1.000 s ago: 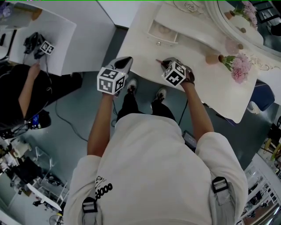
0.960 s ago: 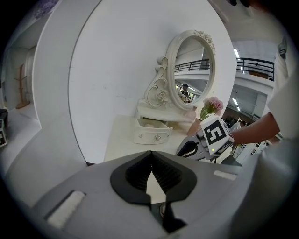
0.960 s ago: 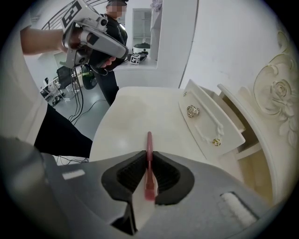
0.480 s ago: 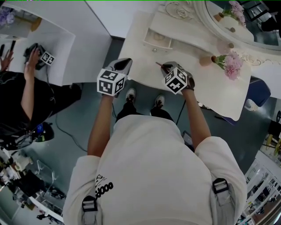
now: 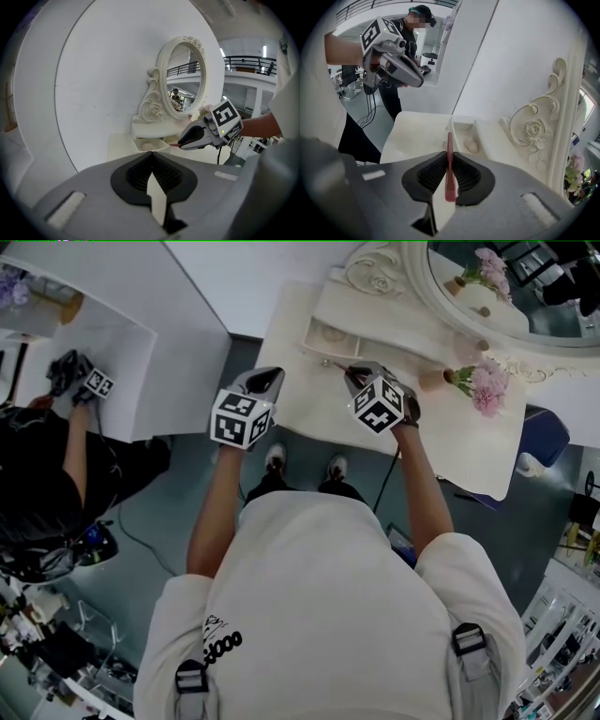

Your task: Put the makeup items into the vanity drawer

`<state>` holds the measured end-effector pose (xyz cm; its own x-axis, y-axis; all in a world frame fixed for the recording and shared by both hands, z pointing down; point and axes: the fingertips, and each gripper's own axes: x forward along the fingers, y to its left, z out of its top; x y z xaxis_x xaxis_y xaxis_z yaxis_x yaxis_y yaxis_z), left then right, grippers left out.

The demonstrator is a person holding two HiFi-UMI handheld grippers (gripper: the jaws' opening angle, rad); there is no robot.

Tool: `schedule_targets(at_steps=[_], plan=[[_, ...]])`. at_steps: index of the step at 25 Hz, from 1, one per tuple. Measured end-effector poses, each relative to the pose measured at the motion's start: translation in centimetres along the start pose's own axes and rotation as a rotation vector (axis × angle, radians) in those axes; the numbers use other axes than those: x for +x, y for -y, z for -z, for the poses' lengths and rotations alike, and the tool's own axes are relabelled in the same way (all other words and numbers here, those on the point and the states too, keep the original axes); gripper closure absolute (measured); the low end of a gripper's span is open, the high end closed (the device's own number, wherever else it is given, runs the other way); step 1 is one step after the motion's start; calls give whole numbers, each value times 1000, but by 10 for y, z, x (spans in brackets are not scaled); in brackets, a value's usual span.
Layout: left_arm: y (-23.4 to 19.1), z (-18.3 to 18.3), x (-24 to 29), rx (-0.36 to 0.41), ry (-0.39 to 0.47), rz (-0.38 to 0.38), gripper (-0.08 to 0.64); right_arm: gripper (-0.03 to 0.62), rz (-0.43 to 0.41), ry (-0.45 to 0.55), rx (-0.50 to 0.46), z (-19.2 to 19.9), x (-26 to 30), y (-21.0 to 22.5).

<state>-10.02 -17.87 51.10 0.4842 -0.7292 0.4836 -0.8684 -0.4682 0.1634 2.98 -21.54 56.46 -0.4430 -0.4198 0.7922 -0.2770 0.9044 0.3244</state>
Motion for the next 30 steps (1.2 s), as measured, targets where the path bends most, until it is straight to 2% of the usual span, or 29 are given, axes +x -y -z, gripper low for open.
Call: schedule_targets(at_steps=[7, 15, 19, 25, 30], plan=[[-14, 0, 4, -14, -4, -21, 545, 545, -10, -10, -52, -20, 25, 28], [-40, -2, 6, -43, -3, -84, 545, 543, -69, -97, -134, -21, 81, 53], [-47, 4, 1, -54, -15, -114, 545, 543, -125, -149, -170, -14, 105, 53], [-55, 15, -10, -81, -25, -149, 545, 543, -193, -135, -165, -26, 118, 46], [-52, 18, -17, -91, -22, -162, 545, 526, -198, -129, -163, -28, 117, 44]])
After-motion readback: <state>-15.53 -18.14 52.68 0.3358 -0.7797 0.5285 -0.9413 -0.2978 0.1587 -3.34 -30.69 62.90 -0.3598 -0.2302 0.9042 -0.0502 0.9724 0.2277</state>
